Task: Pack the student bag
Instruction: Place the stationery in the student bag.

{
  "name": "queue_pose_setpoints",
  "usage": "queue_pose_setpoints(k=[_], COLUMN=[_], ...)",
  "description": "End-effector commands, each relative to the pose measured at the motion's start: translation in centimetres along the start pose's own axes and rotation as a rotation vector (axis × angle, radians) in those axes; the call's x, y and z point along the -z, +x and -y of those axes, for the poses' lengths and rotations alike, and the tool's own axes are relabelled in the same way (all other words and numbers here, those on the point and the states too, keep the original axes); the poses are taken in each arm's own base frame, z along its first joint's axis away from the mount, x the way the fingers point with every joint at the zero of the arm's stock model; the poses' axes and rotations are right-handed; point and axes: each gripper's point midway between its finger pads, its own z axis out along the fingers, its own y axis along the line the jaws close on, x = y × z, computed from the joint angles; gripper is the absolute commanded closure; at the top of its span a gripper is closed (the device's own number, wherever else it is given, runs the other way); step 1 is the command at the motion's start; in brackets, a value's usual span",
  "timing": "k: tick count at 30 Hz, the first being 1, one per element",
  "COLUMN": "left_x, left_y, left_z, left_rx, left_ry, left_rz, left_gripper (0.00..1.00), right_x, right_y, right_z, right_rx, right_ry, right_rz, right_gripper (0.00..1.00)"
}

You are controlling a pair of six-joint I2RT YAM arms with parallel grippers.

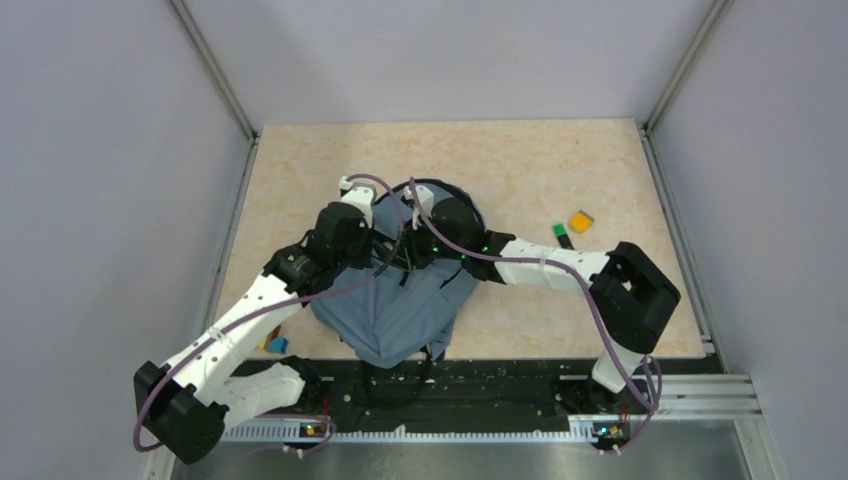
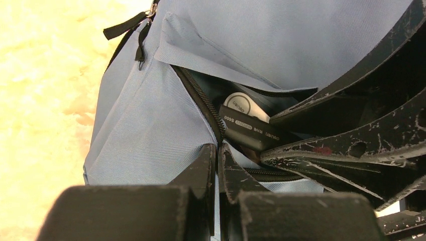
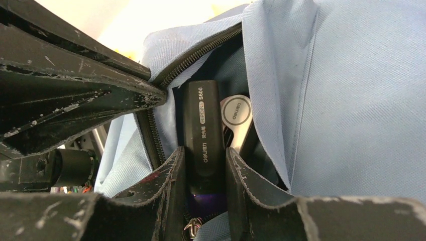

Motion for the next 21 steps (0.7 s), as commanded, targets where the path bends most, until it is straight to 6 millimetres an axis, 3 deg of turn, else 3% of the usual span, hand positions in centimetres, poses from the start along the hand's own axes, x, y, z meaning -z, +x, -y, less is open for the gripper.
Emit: queue_pose_setpoints(k=[1,5,12,21], left_x=[0.4,0.3,0.3,0.4], left_y=[-2.2,-2.2,-2.2,-2.2], left_z=[-0.7,-0.6,-0.6,-0.7], left_rx=[0.022,0.019,0.019,0.019], left_ry=[-0.028,-0.025,-0.026,-0.027], left_rz=[0.093,0.091,0.091,0.091], left_gripper=[1.0,1.0,1.0,1.0], right_x=[-0.6,-1.0,-0.7,0.8], right_y=[0.2,0.4,-0.6,-1.4], right_z=[-2.9,-3.0,-3.2,-3.3], right_rx=[0.029,0.023,0.034,0.067], right_ry=[-0.095,-0.107,-0.099,-0.077], right_rz=[-0.052,-0.064,-0.042,-0.016], right_gripper=[1.0,1.0,0.69,0.54])
